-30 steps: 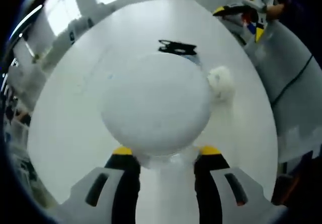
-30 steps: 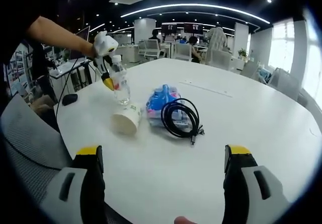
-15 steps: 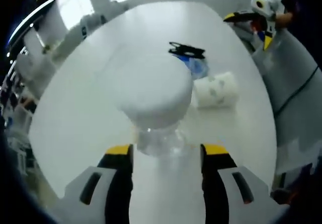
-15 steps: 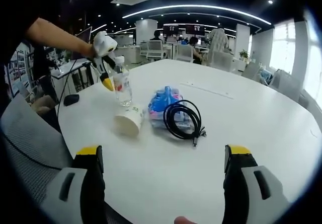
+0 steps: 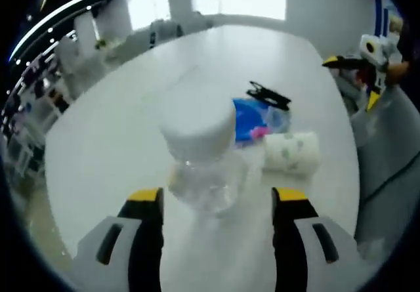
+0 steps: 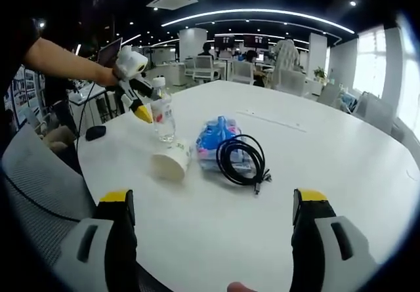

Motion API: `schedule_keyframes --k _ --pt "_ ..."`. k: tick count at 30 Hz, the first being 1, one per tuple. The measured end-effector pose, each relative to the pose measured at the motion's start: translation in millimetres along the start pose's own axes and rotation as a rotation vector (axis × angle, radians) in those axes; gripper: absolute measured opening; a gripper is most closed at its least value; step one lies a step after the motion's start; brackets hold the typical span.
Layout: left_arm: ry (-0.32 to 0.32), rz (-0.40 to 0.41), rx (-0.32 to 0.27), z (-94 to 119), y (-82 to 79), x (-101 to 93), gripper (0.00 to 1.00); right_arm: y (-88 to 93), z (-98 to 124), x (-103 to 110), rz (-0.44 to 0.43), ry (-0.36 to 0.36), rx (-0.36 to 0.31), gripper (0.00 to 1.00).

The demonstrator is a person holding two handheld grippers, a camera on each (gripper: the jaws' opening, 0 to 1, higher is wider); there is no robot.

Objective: Arrange the tabletop items into an orderly group along one side of the table until the central work area is clear of visible clutter.

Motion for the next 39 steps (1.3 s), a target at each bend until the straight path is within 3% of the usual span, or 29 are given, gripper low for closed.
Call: schedule_keyframes --k 5,12,20,30,39 --pt "-0.030 0.110 -0.090 1.8 -9.0 -7.6 0.72 -1.4 0.4 1.7 0.002 -0.005 -0.004 1.00" --pt "-0.171 0.164 -0.165 1.3 -18.4 -1.3 0.74 -2.4 0.2 3.9 0.009 -0.010 -0.006 1.00" --pt "-0.294 0.251 -0.217 -2.7 -21.4 3.7 0.73 -3.7 0.9 1.9 0.005 -0.003 -0.012 1.00" --pt "-0.382 0.353 -0.241 -8.8 -17.7 5.0 0.62 -3.8 1.1 0.9 0.001 -0.001 -0.015 1.00" --pt "-0.443 0.376 -0.263 -13.8 -13.1 12.0 0.55 -2.8 0.7 1.4 -0.002 -0.006 -0.014 1.00"
Point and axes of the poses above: the point that each gripper's makers call its tool centre point, and the gripper's own axes: z roughly backward along the fingers, x roughly to its left, y roughly out of its underside, the point moved 2 cm from there along z, roughly backward along the fingers, and after that the axes turned 4 degrees about -y, right-handed, at the moved point
